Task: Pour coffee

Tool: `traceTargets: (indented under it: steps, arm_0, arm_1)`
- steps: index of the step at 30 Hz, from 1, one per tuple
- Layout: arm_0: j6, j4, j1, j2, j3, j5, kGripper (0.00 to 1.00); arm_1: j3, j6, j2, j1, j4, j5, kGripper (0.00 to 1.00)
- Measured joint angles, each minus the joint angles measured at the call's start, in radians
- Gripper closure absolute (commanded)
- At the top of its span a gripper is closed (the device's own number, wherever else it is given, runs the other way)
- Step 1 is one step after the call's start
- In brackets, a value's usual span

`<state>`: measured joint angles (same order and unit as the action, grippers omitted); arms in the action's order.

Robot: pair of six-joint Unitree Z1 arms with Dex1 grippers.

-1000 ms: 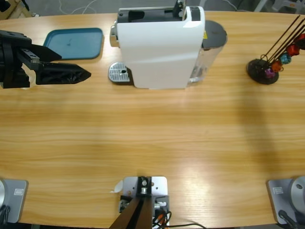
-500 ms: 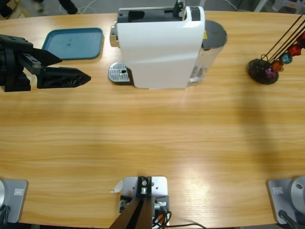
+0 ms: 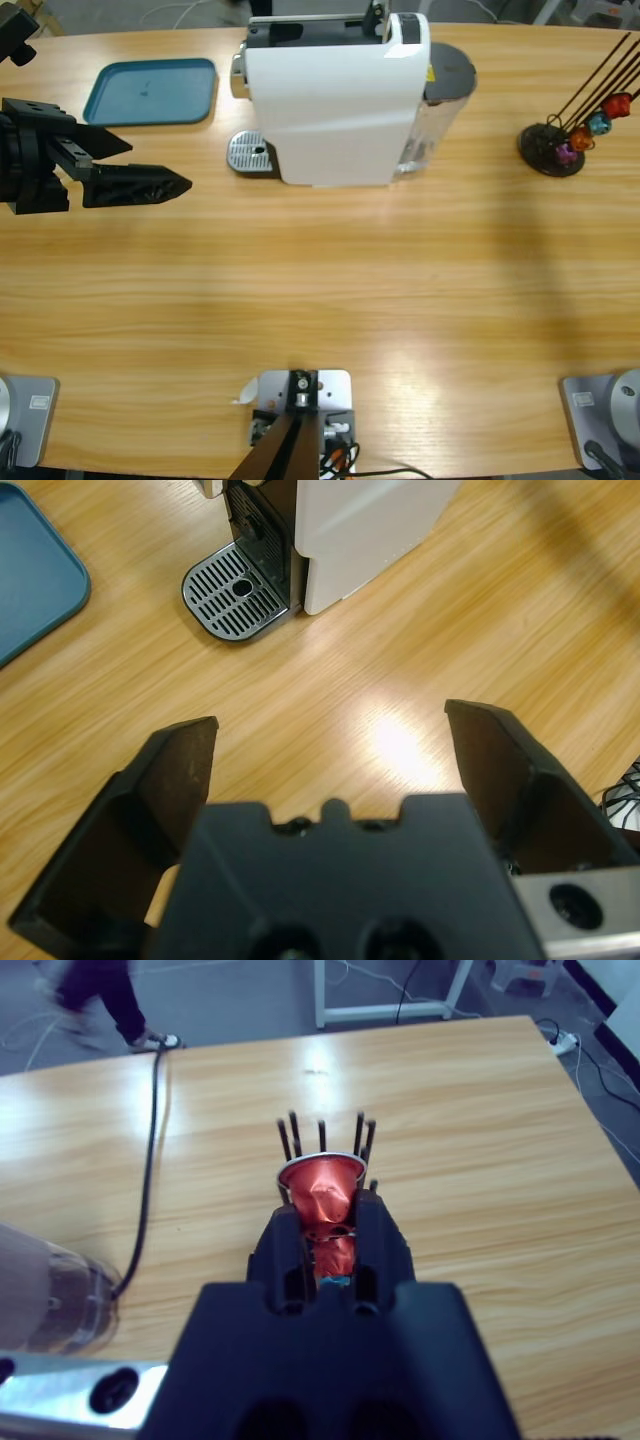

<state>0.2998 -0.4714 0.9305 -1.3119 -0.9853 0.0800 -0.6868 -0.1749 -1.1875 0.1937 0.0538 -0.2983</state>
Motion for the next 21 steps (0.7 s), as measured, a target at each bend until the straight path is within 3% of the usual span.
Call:
traceTargets:
  steps: [6, 9, 16, 21]
  arm_0:
    - [0.000, 0.000, 0.001, 0.006, 0.000, 0.000, 0.013]
    - [0.000, 0.000, 0.001, 0.014, 0.000, 0.001, 0.013]
    - [-0.044, -0.024, 0.001, 0.075, 0.027, 0.011, 0.009]
    - [-0.132, -0.108, -0.063, 0.154, 0.052, 0.020, 0.009]
  arm_1:
    - [-0.029, 0.001, 0.065, 0.029, 0.086, -0.021, 1.000]
    - [-0.063, 0.031, 0.108, 0.101, 0.128, -0.011, 1.000]
    - [-0.129, 0.329, 0.111, 0.404, 0.160, 0.246, 1.000]
    - [-0.251, 0.486, -0.025, 0.587, 0.168, 0.348, 1.000]
